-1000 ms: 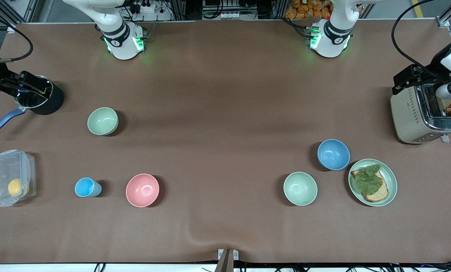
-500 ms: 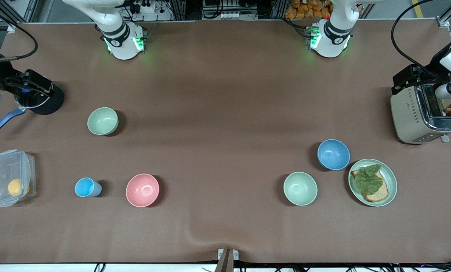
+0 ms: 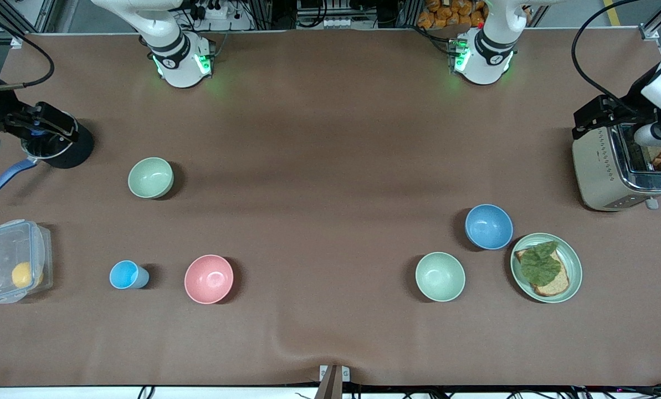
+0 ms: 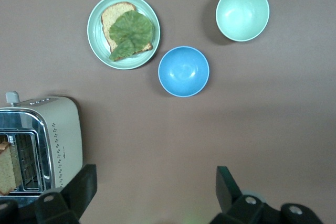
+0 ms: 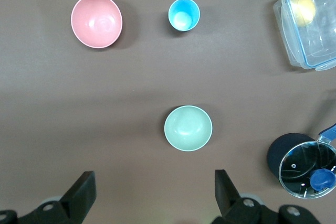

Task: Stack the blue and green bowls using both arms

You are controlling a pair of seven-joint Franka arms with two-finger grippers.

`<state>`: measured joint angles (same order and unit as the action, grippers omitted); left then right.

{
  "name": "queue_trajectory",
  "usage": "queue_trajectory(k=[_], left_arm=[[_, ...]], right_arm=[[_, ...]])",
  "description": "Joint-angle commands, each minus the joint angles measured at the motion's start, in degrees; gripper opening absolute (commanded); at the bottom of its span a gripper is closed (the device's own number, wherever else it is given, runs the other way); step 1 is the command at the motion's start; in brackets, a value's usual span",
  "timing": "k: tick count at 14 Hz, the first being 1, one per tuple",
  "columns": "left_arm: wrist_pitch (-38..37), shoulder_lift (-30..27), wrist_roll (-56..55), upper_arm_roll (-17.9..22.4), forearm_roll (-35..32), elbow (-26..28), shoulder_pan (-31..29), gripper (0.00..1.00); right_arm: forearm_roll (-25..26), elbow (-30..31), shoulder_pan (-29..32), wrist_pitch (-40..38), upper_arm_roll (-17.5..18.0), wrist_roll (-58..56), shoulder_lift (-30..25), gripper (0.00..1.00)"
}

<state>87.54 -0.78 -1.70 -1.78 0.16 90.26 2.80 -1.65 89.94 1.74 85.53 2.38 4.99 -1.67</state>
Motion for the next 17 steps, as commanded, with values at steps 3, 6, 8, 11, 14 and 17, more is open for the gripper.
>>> queue_trajectory(k=[3, 6, 8, 11, 14, 17], left_arm=[[1.39, 7.36, -1.64, -0.07, -0.42, -0.97, -0.16, 1.0], [4.29, 12.72, -1.47, 0.02, -0.42, -0.18, -1.3, 1.0], [10.33, 15.36, -1.55, 0.02, -0.42, 3.41, -1.48, 1.0], [19.31, 15.73, -1.55, -0.07, -0.51, 10.44, -1.48, 1.0], [26.43, 18.26, -1.55, -0.07, -0.51, 13.88, -1.22, 1.0], [30.56, 19.59, -1.64, -0.07, -0.51, 16.87, -0.95, 1.0]], right_arm=[[-0.9, -0.73, -0.16, -0.9, -0.53, 0.11, 0.09, 1.0], [-1.16, -0.47, 0.02, -0.81, -0.53, 0.11, 1.14, 1.0], [-1.16, -0.38, 0.1, -0.28, -0.62, 0.11, 1.76, 1.0], [0.33, -0.03, -0.51, -1.42, -0.62, 0.72, 5.0, 1.0], [0.42, -0.2, 0.8, -0.11, -0.79, 0.99, 10.96, 1.0], [0.16, -0.12, 1.77, 0.51, -0.8, -0.76, 13.88, 1.0]])
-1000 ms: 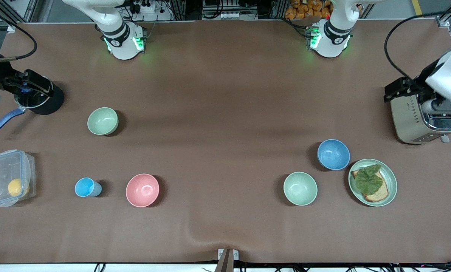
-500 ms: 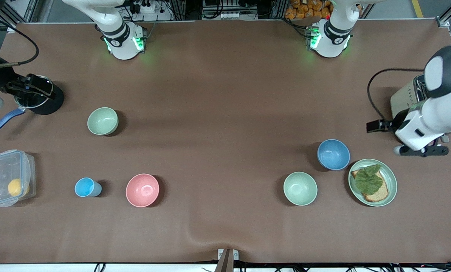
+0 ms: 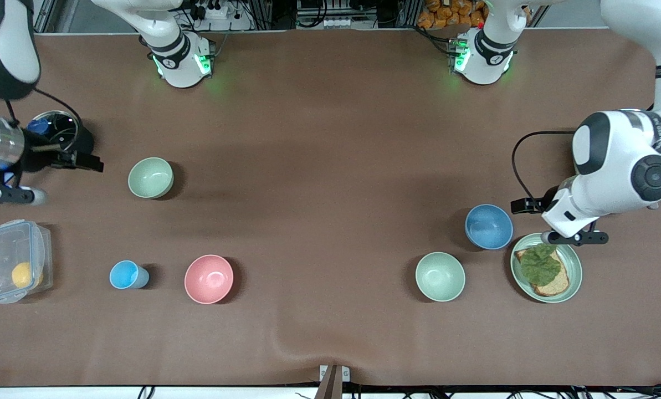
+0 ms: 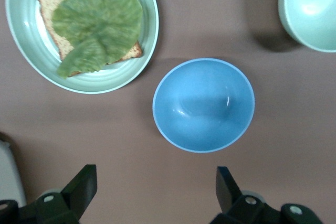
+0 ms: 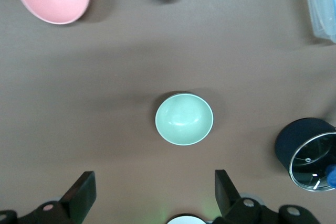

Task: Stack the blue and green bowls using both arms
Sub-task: 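Reach the right gripper to the green bowl while the left gripper reaches the blue bowl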

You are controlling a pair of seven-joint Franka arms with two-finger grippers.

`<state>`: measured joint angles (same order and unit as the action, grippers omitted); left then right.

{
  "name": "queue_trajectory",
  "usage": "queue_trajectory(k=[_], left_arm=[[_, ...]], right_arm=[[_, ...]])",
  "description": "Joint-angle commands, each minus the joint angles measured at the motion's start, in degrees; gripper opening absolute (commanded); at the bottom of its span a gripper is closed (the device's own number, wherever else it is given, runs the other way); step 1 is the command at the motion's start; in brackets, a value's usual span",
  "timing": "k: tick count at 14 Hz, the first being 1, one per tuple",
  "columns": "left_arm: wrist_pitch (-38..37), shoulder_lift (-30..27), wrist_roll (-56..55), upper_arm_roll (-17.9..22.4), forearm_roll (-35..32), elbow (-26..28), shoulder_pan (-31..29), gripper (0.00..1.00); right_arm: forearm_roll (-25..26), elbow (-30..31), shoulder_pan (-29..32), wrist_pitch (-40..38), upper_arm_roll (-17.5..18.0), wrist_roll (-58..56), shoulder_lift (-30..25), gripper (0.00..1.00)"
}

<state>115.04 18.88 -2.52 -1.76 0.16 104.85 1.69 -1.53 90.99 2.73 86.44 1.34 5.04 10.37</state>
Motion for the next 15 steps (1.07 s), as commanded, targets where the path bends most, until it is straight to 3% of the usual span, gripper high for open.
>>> queue_trajectory(k=[1, 5, 9, 13, 15], left_arm=[[5.0, 0.19, -0.82, -0.08, -0.51, 3.51, 0.24, 1.0], [8.35, 4.05, -0.91, -0.08, -0.51, 3.96, 1.12, 1.0], [12.05, 7.48, -0.91, -0.08, -0.51, 3.78, 1.21, 1.0], [14.94, 10.55, -0.91, -0.08, -0.51, 3.17, 0.95, 1.0], [15.48, 11.0, -0.91, 0.01, -0.51, 3.34, 0.86, 1.0]], right_arm=[[-0.14, -0.9, 1.48, 0.21, 0.24, -2.13, 2.37, 1.0], [-0.84, 3.92, 5.08, 2.57, 0.24, -10.4, 3.61, 1.0], [-4.7, 9.02, 8.51, 4.69, 0.33, -10.41, 2.73, 1.0], [-4.18, 19.29, 8.08, 13.03, 0.24, -9.26, -1.66, 1.0], [-3.66, 21.15, 8.25, 15.32, 0.24, -9.26, -0.79, 1.0]])
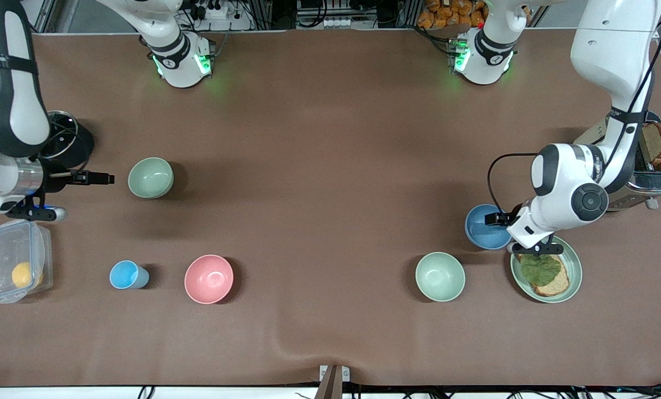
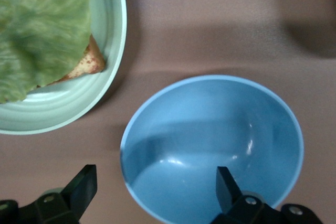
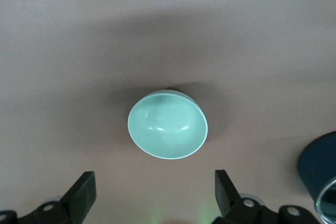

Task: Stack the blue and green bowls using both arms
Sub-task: 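Grasp the green bowl with the right gripper while the left gripper grasps the blue bowl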

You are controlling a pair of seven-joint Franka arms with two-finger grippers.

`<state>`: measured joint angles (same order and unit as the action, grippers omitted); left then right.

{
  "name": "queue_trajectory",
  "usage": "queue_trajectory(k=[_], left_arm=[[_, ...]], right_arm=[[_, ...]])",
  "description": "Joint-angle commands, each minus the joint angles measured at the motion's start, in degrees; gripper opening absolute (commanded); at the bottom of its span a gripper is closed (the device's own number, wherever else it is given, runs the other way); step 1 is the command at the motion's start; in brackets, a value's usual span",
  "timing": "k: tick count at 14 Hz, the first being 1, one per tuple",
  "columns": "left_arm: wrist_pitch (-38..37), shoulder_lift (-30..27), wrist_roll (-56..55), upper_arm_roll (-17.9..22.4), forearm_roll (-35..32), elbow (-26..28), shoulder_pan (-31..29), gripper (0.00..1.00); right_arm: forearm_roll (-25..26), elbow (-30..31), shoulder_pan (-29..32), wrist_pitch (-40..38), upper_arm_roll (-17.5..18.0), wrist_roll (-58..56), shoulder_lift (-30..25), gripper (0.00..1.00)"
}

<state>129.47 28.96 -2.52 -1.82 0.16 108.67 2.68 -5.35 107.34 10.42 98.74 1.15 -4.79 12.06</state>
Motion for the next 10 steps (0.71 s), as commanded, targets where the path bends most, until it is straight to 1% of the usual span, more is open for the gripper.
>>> queue_trajectory(k=[1, 5, 7, 8, 9, 10], left_arm=[[1.14, 1.01, -0.91, -0.03, -0.51, -0.47, -0.13, 1.0], [1.14, 2.16, -0.91, -0.03, -0.51, -0.47, -0.13, 1.0], [1.57, 2.16, -0.91, 0.06, -0.51, -0.56, -0.04, 1.0], [1.84, 2.16, -0.91, -0.03, -0.51, -0.56, -0.04, 0.67], [1.84, 2.16, -1.0, 0.06, -0.51, -0.48, 0.05, 0.39], [1.84, 2.07, -1.0, 0.06, -0.51, -0.56, -0.04, 0.2]], right_arm=[[0.25, 6.2, 0.57, 4.52, 0.35, 0.57, -2.31, 1.0], [0.34, 12.96, 0.57, 13.12, 0.43, 0.49, -2.13, 1.0], [1.12, 16.13, 1.62, 18.05, 0.43, -0.83, -1.95, 1.0], [1.13, 17.8, 2.32, 19.9, 0.43, -1.44, -1.95, 1.0], [1.13, 19.3, 2.33, 22.44, 0.43, -1.88, -1.95, 1.0], [1.13, 20.44, 2.5, 24.2, 0.43, -2.06, -1.69, 1.0]])
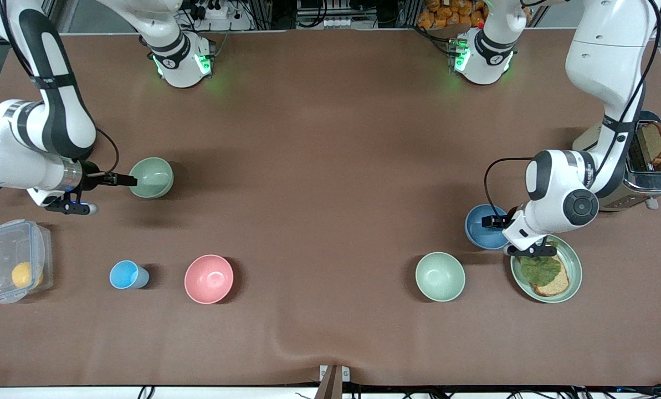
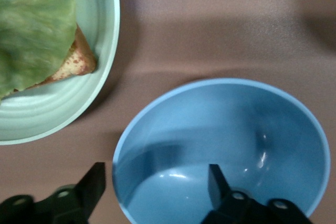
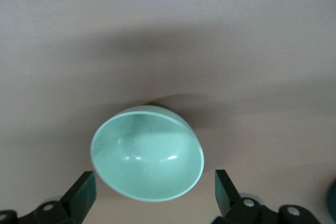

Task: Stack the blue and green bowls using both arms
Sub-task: 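Grasp the green bowl with the right gripper while the left gripper grasps the blue bowl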

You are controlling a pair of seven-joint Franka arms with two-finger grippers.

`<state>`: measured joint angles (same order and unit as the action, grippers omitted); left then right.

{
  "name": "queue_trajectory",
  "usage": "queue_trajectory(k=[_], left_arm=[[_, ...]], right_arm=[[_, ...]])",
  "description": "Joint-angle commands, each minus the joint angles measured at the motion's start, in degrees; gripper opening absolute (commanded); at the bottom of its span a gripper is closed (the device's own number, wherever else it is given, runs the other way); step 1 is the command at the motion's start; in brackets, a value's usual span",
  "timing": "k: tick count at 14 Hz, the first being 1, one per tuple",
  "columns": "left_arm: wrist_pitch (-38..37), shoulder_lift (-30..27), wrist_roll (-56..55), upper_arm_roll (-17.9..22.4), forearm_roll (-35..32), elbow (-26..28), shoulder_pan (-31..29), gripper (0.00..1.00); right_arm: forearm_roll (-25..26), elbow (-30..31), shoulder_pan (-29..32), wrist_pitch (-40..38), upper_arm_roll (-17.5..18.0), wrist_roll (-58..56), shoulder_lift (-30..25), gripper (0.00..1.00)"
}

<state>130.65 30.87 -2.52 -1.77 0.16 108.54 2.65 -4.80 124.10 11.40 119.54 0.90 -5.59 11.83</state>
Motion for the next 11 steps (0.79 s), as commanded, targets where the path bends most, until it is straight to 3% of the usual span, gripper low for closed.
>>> queue_trajectory(k=[1, 2, 5, 7, 10, 11], left_arm=[[0.66, 0.07, -1.26, 0.01, -0.51, -0.35, -0.01, 0.08], [0.66, 0.07, -2.13, 0.01, -0.51, -0.35, -0.01, 0.0], [0.66, 0.15, -3.37, 0.01, -0.51, -0.44, 0.17, 0.0], [0.75, 0.24, -3.37, 0.01, -0.51, -0.52, 0.17, 0.0], [0.75, 0.24, -3.37, 0.01, -0.51, -0.61, -0.01, 0.0], [0.75, -0.11, -3.37, 0.01, -0.51, -0.87, -0.18, 0.0]], right_arm=[[0.58, 3.78, 1.87, 3.85, 0.68, -2.13, -0.76, 1.0], [0.58, 3.78, 2.48, 4.38, 0.68, -3.62, -0.06, 1.0], [0.58, 3.95, 4.16, 6.14, 0.68, -6.88, 2.32, 1.0], [0.58, 5.26, 5.21, 8.24, 0.77, -7.33, 3.46, 0.91], [0.58, 8.61, 4.87, 12.56, 0.77, -7.41, 3.55, 0.9], [0.49, 8.87, 4.69, 12.56, 0.86, -7.41, 3.55, 0.79]])
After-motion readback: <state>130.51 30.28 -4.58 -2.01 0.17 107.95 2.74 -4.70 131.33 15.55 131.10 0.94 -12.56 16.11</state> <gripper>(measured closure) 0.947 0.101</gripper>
